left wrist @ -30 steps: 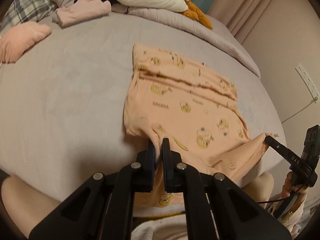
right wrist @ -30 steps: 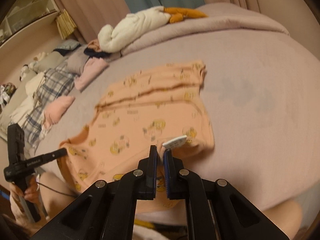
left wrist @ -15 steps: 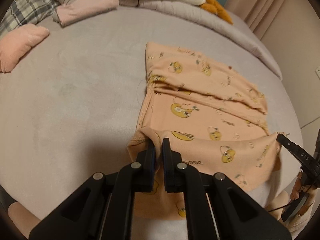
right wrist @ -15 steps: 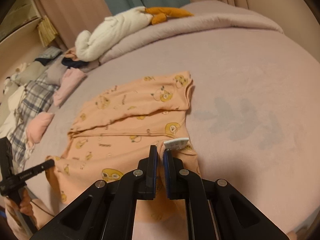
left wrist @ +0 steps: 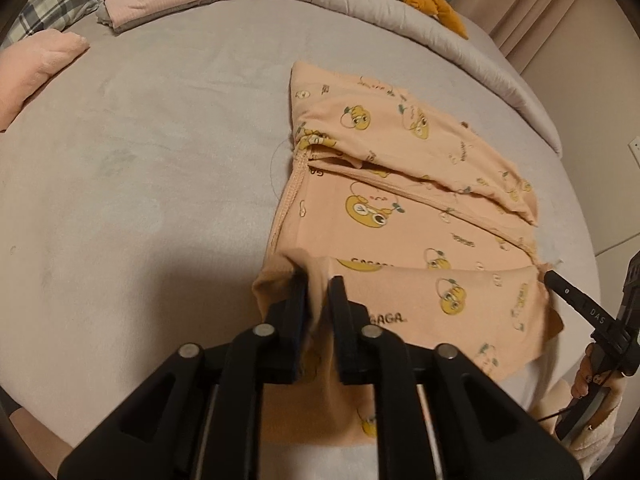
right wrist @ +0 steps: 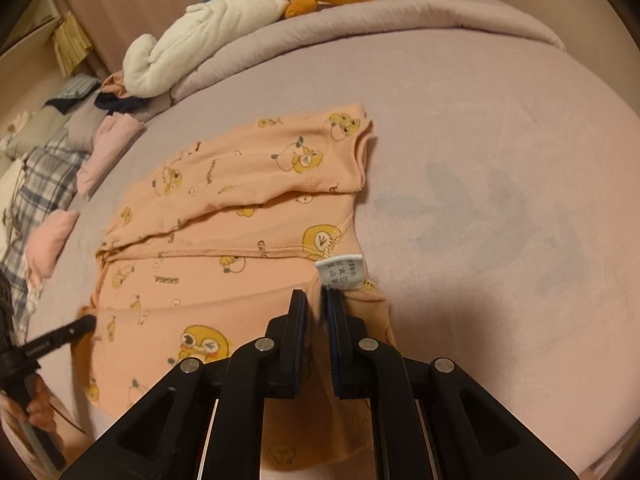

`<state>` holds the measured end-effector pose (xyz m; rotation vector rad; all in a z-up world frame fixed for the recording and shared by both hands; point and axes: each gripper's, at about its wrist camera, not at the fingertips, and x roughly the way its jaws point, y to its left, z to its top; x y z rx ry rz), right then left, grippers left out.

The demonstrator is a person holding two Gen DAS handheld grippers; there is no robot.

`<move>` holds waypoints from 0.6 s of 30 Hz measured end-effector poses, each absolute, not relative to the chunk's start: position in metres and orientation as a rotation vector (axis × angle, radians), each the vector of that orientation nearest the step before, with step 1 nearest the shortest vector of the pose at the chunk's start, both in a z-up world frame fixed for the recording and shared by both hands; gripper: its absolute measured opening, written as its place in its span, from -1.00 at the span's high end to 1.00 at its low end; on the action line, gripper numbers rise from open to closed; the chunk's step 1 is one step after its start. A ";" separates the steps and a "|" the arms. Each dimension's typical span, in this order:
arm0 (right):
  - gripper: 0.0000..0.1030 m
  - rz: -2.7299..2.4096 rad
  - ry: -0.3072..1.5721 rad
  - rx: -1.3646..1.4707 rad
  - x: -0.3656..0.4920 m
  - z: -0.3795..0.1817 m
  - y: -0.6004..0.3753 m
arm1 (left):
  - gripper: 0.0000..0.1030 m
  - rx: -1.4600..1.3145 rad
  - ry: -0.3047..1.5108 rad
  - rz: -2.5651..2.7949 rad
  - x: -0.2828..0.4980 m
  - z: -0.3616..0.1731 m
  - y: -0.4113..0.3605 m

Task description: Fold small clothes

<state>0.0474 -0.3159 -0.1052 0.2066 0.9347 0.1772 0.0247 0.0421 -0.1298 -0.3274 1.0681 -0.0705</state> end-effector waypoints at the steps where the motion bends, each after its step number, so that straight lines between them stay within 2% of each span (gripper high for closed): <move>1: 0.54 0.179 0.927 0.205 0.043 -0.101 -0.317 | 0.51 -0.324 1.066 -0.073 0.020 -0.126 0.043; 2: 0.38 0.176 0.923 0.207 0.040 -0.098 -0.319 | 0.40 -0.324 1.061 -0.075 0.017 -0.124 0.044; 3: 0.09 0.171 0.917 0.210 0.036 -0.096 -0.321 | 0.33 -0.331 1.052 -0.079 0.013 -0.121 0.045; 4: 0.03 0.173 0.904 0.215 0.030 -0.092 -0.324 | 0.30 -0.339 1.049 -0.085 0.008 -0.120 0.046; 5: 0.03 0.180 0.900 0.217 0.025 -0.090 -0.326 | 0.23 -0.347 1.055 -0.093 0.004 -0.120 0.047; 11: 0.03 0.222 0.953 0.185 0.007 -0.099 -0.322 | 0.18 -0.332 1.111 -0.069 -0.012 -0.135 0.048; 18: 0.03 0.193 1.004 0.197 0.002 -0.116 -0.322 | 0.22 -0.344 1.124 -0.109 -0.023 -0.142 0.042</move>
